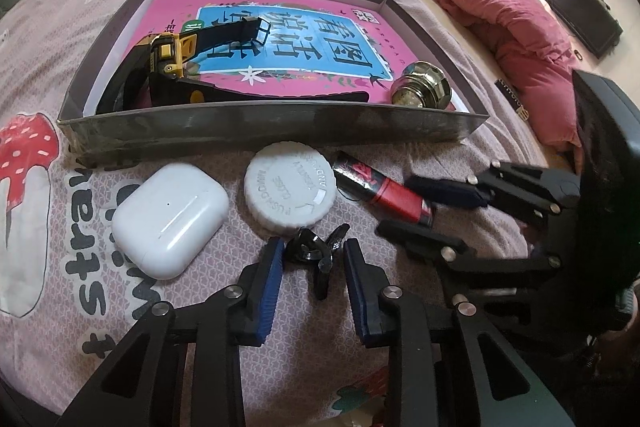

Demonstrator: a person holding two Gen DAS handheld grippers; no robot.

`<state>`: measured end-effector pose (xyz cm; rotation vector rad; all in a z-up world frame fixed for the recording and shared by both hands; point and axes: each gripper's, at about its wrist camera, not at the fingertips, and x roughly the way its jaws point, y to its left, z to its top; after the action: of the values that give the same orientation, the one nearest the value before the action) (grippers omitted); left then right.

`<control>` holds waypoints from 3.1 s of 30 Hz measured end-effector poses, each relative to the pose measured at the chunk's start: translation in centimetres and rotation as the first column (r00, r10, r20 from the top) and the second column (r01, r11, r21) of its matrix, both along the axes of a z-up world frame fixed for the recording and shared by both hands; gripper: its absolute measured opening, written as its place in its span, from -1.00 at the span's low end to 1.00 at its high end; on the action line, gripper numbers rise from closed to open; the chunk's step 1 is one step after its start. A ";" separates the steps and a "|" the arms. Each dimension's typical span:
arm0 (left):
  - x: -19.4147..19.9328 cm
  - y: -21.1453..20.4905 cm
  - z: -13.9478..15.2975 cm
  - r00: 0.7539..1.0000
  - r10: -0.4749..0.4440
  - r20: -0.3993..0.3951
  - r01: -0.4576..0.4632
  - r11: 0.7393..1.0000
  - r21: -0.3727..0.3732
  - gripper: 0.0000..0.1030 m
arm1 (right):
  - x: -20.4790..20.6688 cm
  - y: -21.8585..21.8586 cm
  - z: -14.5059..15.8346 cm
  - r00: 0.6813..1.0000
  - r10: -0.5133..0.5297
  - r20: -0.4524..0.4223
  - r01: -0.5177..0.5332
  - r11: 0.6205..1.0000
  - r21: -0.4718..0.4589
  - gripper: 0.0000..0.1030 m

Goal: Organize rigid objects
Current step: 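Close left tool on the black clip while right closes on the red lighter, then lift the black clip with left tool while right lifts the red lighter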

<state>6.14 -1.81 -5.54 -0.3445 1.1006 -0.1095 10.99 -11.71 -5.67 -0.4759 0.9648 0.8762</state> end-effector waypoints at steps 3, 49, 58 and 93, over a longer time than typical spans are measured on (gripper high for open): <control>0.0 0.0 0.0 1.000 0.001 -0.001 -0.001 1.000 -0.001 -0.40 | -0.1 -0.3 0.0 1.000 -0.012 -0.007 0.012 1.000 0.014 -0.31; -2.2 -0.1 2.2 0.997 -0.017 0.070 0.012 0.998 0.065 -0.50 | -1.8 -2.9 1.6 0.974 -0.224 -0.045 0.228 0.960 0.163 -0.55; -2.5 0.2 3.4 0.995 -0.003 0.104 -0.006 0.997 0.083 -0.50 | -2.3 -3.2 2.9 0.972 -0.232 -0.026 0.233 0.951 0.204 -0.55; -1.9 2.5 5.7 0.978 0.096 0.186 -0.109 0.992 0.061 -0.53 | -2.4 -2.9 6.1 0.967 -0.250 0.043 0.227 0.928 0.294 -0.55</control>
<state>4.28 0.70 0.18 -0.3203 0.9012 -0.0095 8.55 -14.63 0.43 -0.1382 0.7865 0.7538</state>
